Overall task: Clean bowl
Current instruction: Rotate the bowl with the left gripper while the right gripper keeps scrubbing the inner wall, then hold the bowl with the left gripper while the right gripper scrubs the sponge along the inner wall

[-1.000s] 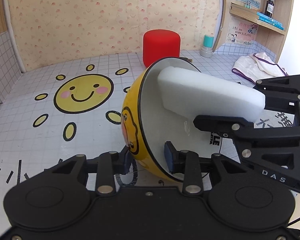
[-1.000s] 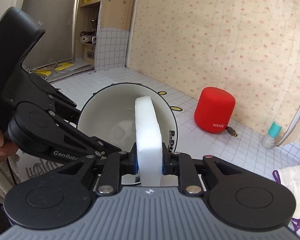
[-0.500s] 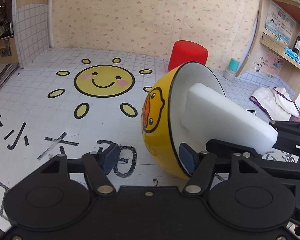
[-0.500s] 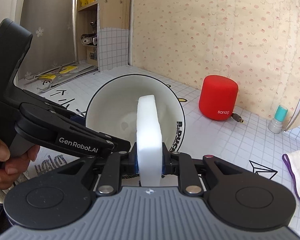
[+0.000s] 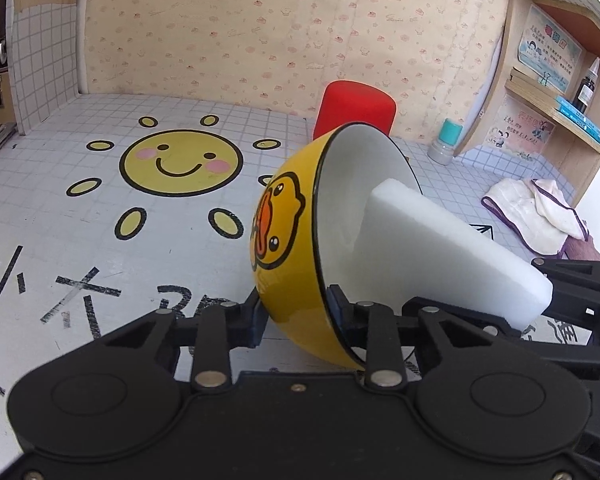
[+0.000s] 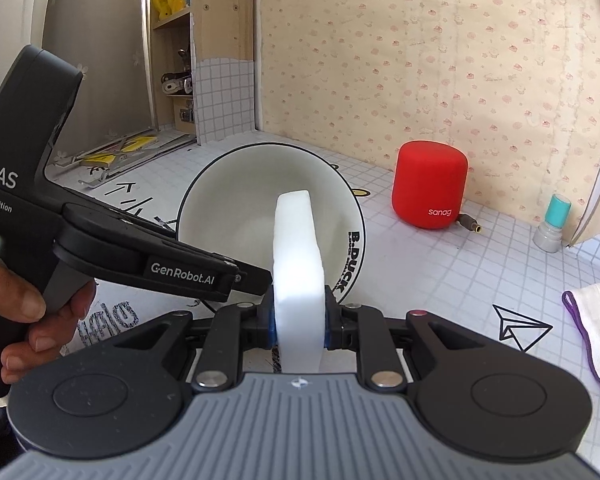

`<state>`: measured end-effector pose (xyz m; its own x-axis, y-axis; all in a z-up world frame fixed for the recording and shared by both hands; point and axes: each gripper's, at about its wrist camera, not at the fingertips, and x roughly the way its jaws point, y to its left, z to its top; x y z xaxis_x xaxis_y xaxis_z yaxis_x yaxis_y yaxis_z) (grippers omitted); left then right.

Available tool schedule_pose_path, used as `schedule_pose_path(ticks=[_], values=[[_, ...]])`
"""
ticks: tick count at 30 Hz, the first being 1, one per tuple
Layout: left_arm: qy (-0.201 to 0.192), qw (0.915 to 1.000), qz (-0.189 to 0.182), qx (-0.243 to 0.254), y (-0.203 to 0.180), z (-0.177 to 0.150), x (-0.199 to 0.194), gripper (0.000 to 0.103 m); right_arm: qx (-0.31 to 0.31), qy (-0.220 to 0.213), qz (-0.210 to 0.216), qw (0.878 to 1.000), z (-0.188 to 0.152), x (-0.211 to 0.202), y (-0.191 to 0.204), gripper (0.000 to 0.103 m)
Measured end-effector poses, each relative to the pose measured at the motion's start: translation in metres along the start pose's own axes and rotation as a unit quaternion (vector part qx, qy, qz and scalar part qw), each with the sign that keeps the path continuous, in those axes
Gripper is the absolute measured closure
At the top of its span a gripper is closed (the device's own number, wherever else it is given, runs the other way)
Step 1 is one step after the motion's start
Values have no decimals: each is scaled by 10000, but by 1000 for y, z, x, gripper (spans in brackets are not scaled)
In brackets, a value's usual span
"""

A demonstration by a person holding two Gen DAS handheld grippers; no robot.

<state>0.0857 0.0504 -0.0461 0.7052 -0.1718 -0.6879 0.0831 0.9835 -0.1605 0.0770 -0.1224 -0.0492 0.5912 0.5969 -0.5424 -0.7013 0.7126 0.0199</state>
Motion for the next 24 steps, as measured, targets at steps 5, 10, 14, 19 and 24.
schedule_pose_path(ticks=[5, 10, 14, 19, 24], values=[[312, 9973, -126, 658, 4, 11, -1, 72, -122, 64, 139, 9998, 0, 2, 8, 81], [457, 9933, -207, 1046, 6, 17, -1, 71, -250, 114, 159, 9995, 3, 5, 16, 81], [468, 9931, -268, 1040, 9, 18, 0, 70, -331, 136, 90, 9993, 7, 6, 18, 80], [443, 9930, -253, 1070, 9, 17, -1, 69, -386, 152, -27, 9991, 12, 11, 17, 80], [432, 9928, -247, 1091, 8, 16, 0, 68, -354, 67, 15, 9993, 12, 9, 18, 79]])
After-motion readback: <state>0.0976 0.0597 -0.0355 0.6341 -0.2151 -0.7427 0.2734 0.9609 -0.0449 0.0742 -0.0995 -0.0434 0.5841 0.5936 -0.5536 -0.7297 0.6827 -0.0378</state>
